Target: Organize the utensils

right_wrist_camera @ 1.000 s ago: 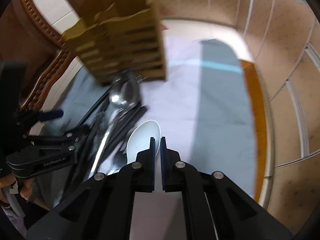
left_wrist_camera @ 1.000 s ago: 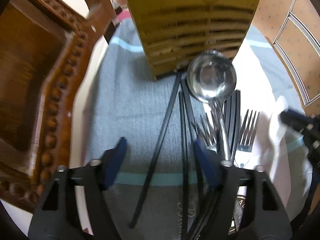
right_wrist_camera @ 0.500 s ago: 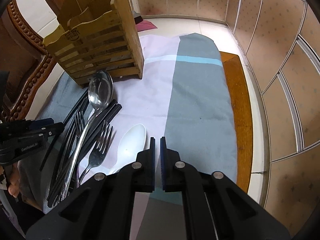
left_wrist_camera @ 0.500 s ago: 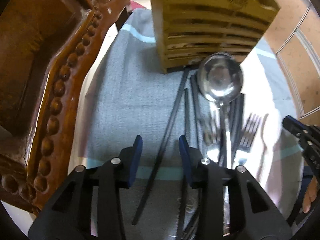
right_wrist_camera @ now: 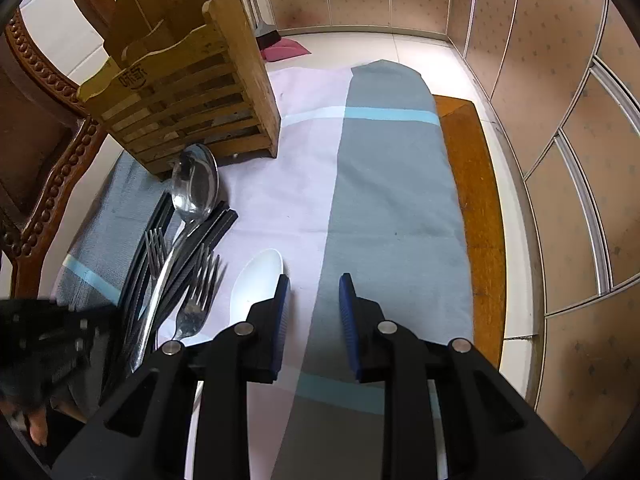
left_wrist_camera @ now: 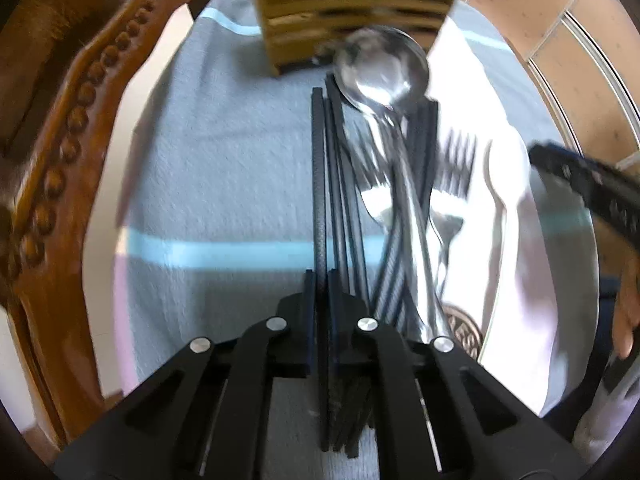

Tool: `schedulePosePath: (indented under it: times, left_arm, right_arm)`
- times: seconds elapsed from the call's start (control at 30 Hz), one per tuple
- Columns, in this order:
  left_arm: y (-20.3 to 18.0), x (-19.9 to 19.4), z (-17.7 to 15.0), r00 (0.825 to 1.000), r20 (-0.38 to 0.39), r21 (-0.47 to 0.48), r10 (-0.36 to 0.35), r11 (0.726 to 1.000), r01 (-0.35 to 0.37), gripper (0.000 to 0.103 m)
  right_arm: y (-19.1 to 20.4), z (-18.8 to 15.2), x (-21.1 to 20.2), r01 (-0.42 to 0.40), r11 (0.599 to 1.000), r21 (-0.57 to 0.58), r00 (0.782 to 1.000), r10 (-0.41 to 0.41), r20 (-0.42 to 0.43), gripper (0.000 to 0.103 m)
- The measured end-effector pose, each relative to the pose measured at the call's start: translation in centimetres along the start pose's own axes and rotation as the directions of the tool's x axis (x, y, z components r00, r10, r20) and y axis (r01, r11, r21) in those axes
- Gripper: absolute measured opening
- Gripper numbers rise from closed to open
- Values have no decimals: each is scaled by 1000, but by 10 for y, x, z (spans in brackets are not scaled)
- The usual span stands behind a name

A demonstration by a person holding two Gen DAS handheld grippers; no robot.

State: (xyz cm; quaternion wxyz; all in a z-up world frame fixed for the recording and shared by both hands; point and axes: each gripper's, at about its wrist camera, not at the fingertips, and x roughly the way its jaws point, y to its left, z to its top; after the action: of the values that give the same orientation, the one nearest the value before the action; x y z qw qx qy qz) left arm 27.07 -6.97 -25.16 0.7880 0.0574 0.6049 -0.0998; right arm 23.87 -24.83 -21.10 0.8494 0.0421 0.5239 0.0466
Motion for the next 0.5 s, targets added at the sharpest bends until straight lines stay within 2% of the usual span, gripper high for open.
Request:
schedulePosePath:
  times: [0.13,0.17,0.2,0.27,0.33,0.5]
  left_arm:
    - [5,2,2,1000,25,-29,10,1000,-9,10]
    - [9,-12,3,1000,29,-35,11,999,-10,15]
    - [11,-11,8,999,29,-42,27,999,-26,24]
    - [12,-5,25,999,32,-50,42,998,-40,35]
    - [12,2,46,999,22,-46,36,998,-35,37]
    - [6,9,73,997,41,-35,64,997,-62,41]
  right_arm:
    - [1,1,1,3,1000,1,1000,-3,-2,26]
    - [1,1,2,3,1000,0,1000,-3,-4,26]
    - [1,1,3,3,1000,0,1000,-3,-7,27]
    - [1,1,5,4,1000,1,1000,-4,-13,27]
    - [1,1,5,2,1000,5,1000,-2,-17,28]
    - [1,1,2,-2,1000,4,1000,2,-14,30]
